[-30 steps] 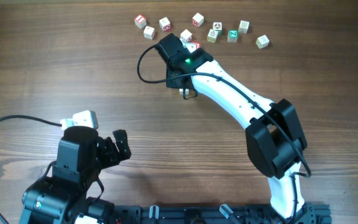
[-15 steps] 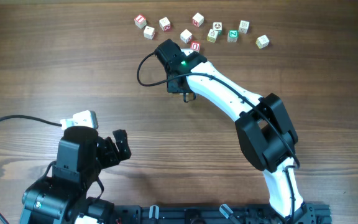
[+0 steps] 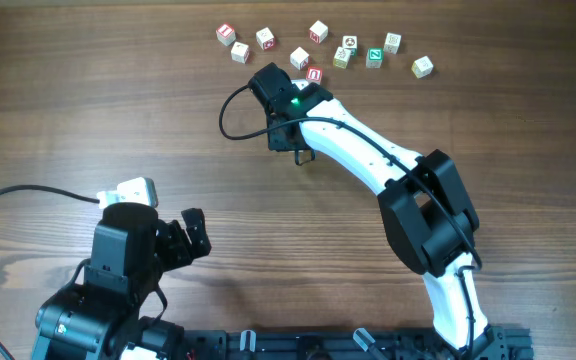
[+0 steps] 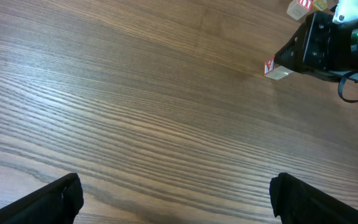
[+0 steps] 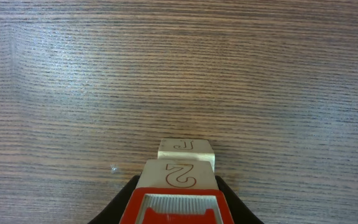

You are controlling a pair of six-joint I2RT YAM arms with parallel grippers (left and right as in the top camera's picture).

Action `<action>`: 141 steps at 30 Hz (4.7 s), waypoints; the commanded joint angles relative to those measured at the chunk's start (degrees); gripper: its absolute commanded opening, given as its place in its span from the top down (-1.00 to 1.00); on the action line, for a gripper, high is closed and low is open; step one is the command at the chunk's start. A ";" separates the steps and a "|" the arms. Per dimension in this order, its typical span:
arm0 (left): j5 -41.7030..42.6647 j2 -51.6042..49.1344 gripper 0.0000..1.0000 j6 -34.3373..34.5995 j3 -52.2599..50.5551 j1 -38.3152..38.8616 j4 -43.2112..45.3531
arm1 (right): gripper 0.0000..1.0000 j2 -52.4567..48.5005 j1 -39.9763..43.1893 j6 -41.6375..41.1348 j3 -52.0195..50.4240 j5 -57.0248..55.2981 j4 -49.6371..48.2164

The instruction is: Form a tower

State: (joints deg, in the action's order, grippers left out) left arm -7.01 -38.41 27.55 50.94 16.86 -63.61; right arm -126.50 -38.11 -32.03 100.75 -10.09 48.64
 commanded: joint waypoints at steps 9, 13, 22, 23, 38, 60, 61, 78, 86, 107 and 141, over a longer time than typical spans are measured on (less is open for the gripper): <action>-0.50 0.11 -1.00 -0.09 -0.09 -0.15 0.11 | 0.55 -1.57 -0.07 0.55 0.11 -0.85 0.02; -0.50 0.11 -0.99 -0.09 -0.09 -0.15 0.11 | 0.42 -1.57 -0.07 0.52 0.11 -1.07 -0.11; -0.50 0.11 -1.00 -0.09 -0.09 -0.15 0.11 | 0.07 -1.57 0.46 0.55 0.11 -1.09 -0.09; -0.50 0.11 -1.00 -0.09 -0.09 -0.15 0.11 | 0.03 -1.57 0.46 0.52 0.11 -1.07 -0.07; -0.50 0.11 -1.00 -0.09 -0.09 -0.15 0.11 | -0.02 -4.94 0.68 0.55 0.00 -0.61 -0.17; -0.52 0.11 -1.00 -0.09 -0.11 -0.15 0.11 | 0.56 -4.76 1.27 -6.97 1.27 -0.39 0.66; -0.50 0.11 -1.00 -0.09 -0.09 -0.15 0.11 | 0.42 -4.76 1.33 -6.97 1.31 -0.39 0.70; -0.50 0.11 -1.00 -0.09 -0.09 -0.15 0.11 | -0.99 2.86 1.38 -7.19 4.63 0.07 5.40; -0.50 0.11 -1.00 -0.09 -0.09 -0.15 0.11 | -0.99 17.84 1.38 -7.17 4.63 1.11 9.53; -0.50 0.11 -1.00 -0.09 -0.09 -0.15 0.11 | -0.99 37.88 1.36 -12.94 4.63 -5.53 27.54; -0.52 0.11 -1.00 -0.09 -0.09 -0.15 0.11 | -0.99 33.57 1.40 -20.92 4.52 -15.65 21.09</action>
State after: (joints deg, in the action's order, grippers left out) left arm -7.01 -38.41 27.55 50.94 16.86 -63.61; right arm -92.36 -36.93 -52.47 104.51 -24.12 69.80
